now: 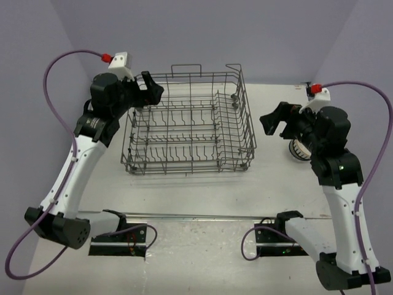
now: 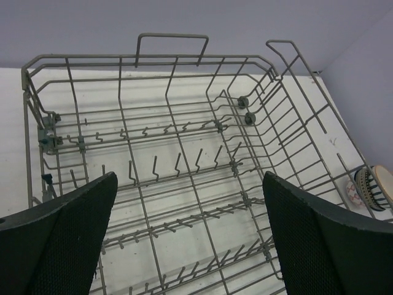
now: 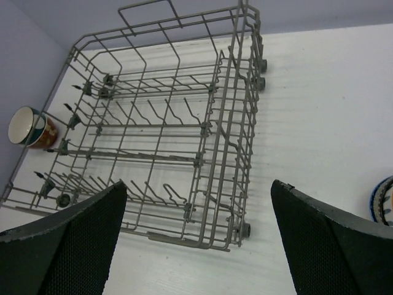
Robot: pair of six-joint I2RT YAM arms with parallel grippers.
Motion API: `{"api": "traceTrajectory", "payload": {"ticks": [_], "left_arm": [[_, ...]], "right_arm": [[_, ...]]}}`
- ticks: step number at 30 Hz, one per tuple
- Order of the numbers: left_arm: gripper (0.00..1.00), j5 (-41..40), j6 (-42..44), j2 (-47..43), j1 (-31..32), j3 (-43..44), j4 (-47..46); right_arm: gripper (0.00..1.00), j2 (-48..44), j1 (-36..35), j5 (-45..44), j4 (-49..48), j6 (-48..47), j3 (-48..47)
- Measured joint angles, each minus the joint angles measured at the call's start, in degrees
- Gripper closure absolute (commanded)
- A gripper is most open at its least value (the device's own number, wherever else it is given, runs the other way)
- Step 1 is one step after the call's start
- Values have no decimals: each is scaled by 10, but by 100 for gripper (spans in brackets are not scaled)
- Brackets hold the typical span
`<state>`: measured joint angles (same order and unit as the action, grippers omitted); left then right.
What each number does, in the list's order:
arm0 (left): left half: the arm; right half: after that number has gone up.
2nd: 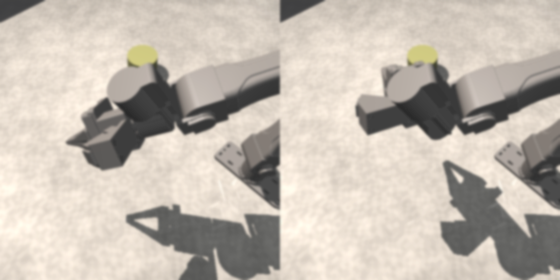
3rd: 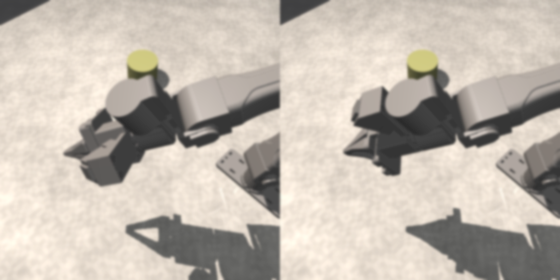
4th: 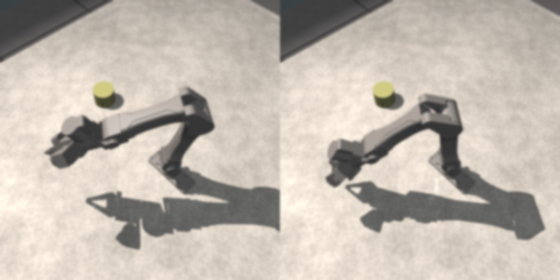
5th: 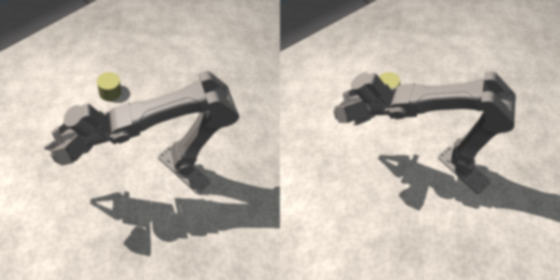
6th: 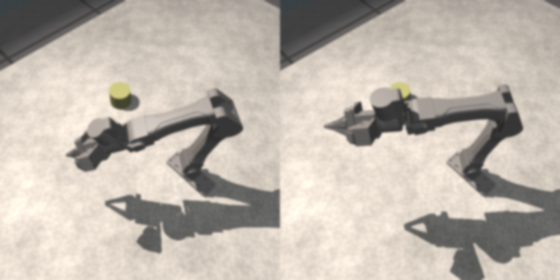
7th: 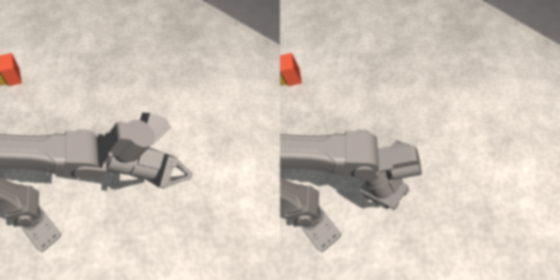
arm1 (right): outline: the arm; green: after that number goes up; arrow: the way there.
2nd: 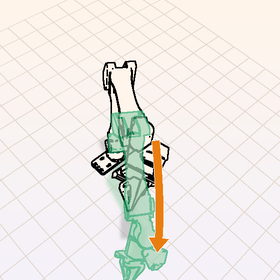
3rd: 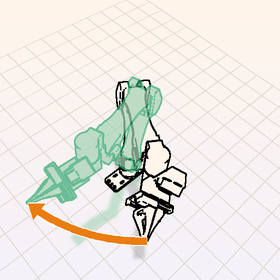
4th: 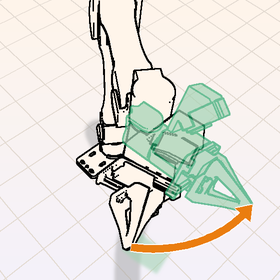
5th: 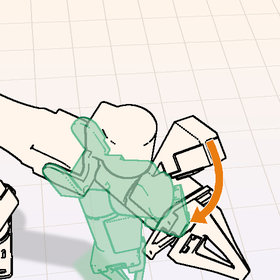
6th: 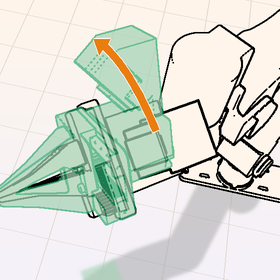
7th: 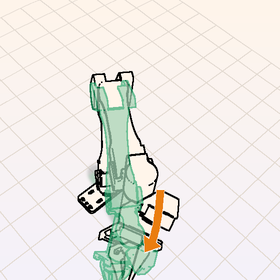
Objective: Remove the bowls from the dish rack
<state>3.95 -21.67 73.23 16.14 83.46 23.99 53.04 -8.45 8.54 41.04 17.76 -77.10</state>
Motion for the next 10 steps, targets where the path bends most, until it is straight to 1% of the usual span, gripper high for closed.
{"api": "traceTrajectory", "payload": {"ticks": [6,10], "left_arm": [[0,-23,3,-152,0,-173,-52],[0,-53,4,-213,0,-261,-70]], "right_arm": [[1,-106,-2,16,-127,3,198],[1,-138,-2,15,-159,9,296]]}}
